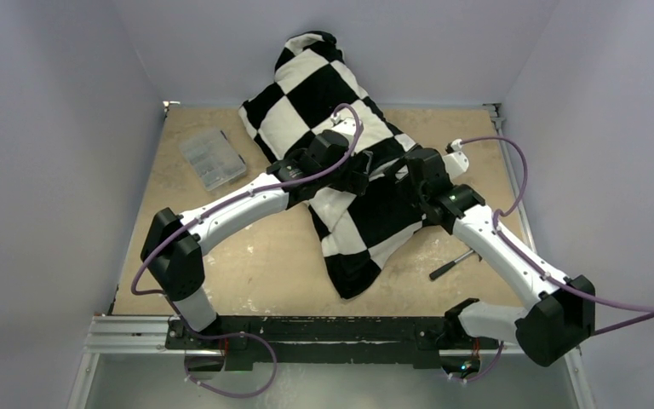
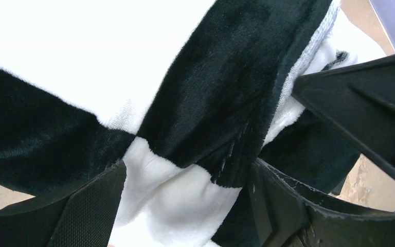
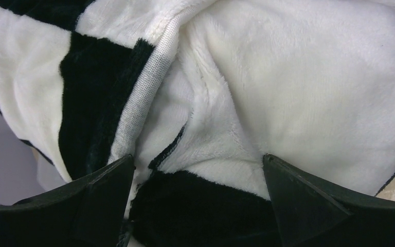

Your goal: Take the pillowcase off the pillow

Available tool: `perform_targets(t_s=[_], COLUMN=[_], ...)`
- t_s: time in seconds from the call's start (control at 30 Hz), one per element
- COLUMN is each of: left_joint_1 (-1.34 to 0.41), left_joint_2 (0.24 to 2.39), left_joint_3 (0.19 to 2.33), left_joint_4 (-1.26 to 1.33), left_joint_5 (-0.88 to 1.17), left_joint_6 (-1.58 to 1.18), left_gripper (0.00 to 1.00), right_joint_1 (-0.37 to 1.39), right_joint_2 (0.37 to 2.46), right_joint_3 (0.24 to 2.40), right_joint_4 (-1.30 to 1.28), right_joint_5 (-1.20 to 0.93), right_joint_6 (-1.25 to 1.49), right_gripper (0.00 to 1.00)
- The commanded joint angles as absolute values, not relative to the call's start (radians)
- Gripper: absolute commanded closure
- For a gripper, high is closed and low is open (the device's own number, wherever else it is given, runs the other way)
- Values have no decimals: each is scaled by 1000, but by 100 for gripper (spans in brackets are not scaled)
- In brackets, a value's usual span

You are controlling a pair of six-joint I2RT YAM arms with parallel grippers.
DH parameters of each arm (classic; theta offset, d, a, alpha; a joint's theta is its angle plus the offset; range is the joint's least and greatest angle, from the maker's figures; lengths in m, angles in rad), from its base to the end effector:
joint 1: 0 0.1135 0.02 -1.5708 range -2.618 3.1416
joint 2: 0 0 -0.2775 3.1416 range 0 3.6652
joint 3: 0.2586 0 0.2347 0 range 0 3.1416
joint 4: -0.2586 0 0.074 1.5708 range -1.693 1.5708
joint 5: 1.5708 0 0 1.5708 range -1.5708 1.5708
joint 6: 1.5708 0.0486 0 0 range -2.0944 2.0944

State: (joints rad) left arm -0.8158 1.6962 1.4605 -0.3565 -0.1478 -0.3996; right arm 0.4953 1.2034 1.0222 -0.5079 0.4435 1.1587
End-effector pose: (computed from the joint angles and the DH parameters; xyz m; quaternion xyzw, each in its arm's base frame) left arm 0.2729 -0.2796 0.3261 0.1479 0.8684 -0.2141 0.4220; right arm 0.2258 0.0982 0.3157 0.3760 0.8036 0.1716 0.4282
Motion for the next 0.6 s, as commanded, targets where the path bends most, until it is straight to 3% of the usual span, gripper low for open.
perform_targets(t_s=[0.0,0.23,0.57], left_joint_1=[-813,-803,-788], left_joint_2=[1678,1667,1711], left_joint_3=[1464,1462,1521], left_joint_4=[-303,-299,-317], left_joint_5=[-153,-138,-128], left_joint_6=[-370,-373,-409], left_gripper=[16,16,10], right_joint_1=[498,497,497], right_joint_2=[1263,1280,1150], right_joint_3=[1018,972,895], right_joint_4=[-574,-586,-594], right_joint_5=[431,406,354], right_joint_6=[1199,1231,1212], right_gripper=[2,12,31])
